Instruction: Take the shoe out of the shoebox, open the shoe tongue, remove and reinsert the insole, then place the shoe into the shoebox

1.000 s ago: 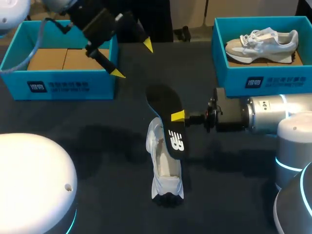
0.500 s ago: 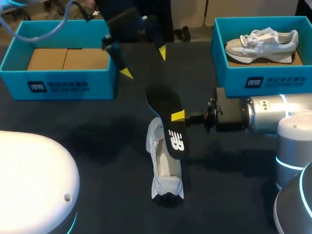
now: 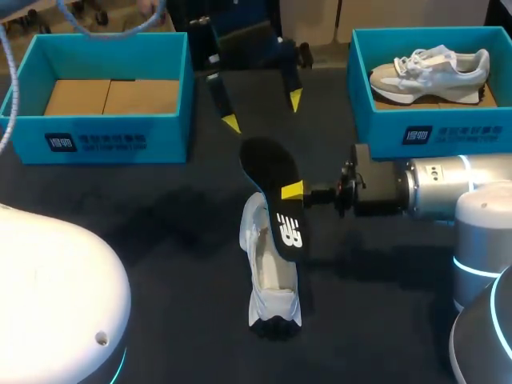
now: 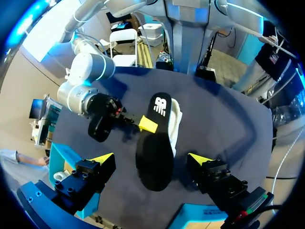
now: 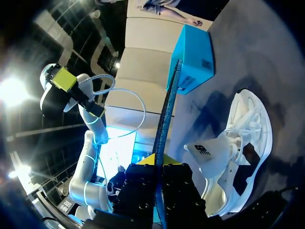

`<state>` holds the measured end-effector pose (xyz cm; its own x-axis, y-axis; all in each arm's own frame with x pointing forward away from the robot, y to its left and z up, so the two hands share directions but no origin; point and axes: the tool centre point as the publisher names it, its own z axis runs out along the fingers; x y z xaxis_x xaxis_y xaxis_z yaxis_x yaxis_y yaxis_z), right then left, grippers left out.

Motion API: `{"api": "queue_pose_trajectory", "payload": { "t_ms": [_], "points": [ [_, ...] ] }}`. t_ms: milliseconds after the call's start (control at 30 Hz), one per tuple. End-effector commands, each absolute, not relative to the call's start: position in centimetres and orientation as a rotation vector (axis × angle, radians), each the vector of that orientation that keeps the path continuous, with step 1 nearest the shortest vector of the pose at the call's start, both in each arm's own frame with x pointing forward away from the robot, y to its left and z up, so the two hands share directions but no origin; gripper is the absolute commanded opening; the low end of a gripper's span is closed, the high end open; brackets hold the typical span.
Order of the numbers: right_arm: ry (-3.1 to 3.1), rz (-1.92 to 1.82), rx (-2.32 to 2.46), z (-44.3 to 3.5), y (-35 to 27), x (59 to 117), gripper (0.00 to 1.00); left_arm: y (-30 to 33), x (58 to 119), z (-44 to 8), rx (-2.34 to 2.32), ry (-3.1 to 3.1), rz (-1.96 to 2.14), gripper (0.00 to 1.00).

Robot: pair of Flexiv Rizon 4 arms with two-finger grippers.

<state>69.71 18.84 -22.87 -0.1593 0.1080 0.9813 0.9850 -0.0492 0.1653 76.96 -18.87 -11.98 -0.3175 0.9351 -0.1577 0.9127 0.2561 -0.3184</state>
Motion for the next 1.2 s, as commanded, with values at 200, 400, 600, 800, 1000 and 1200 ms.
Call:
{"api": "queue_pose_trajectory", "payload": {
  "t_ms": [200,400,600,800,1000,1200],
  "points": [
    [-1.381,-1.323,-1.252,-22.9,19.1,69.7,0.00,-19.4,77.9,-11.6,-1.854,-2.525,0.768,1.00],
    [-1.381,-1.323,-1.252,-22.9,19.1,69.7,0.00,-18.8,77.2,-10.7,-1.907,-2.632,0.981,1.00],
    [-1.381,-1.323,-1.252,-22.9,19.1,69.7,0.00,-18.0,76.3,-10.6,-1.898,-2.720,1.208,1.00],
    [-1.381,-1.323,-1.252,-22.9,19.1,69.7,0.00,-16.8,76.2,-11.8,-1.675,-2.834,1.563,1.00],
    [-1.381,-1.323,-1.252,-22.9,19.1,69.7,0.00,-16.4,76.3,-12.4,-1.530,-2.823,1.715,1.00],
    [-1.381,-1.323,-1.252,-22.9,19.1,69.7,0.00,-16.4,76.3,-12.4,-1.530,-2.823,1.715,1.00]
  ]
}}
